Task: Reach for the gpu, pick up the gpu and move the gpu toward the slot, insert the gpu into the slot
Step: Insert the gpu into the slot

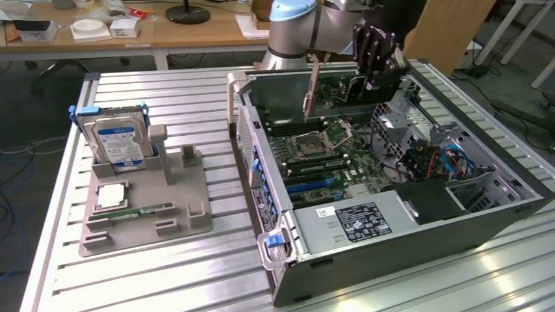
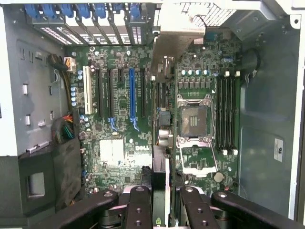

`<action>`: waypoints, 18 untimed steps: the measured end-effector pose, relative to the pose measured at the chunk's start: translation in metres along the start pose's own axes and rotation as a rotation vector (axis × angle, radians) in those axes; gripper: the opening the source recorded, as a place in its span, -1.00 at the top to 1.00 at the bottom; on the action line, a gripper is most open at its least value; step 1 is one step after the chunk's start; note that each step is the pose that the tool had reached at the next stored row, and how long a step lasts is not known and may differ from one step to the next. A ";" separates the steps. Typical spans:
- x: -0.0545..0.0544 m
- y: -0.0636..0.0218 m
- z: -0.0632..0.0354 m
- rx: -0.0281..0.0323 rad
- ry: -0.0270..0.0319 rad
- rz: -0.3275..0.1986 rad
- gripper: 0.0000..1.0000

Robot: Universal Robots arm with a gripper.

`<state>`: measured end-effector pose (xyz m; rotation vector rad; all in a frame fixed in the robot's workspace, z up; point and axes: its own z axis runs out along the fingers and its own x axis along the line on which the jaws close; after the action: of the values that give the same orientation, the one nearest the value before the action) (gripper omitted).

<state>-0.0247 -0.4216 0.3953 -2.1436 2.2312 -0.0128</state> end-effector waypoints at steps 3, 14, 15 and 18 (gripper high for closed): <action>0.002 0.0004 0.0027 0.0002 0.0000 0.002 0.46; 0.010 0.0014 0.0107 0.0005 0.0006 0.013 0.46; 0.010 0.0019 0.0119 0.0005 0.0006 0.013 0.46; 0.011 0.0048 0.0143 0.0005 0.0007 0.013 0.46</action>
<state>-0.0293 -0.4319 0.3805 -2.1288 2.2455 -0.0136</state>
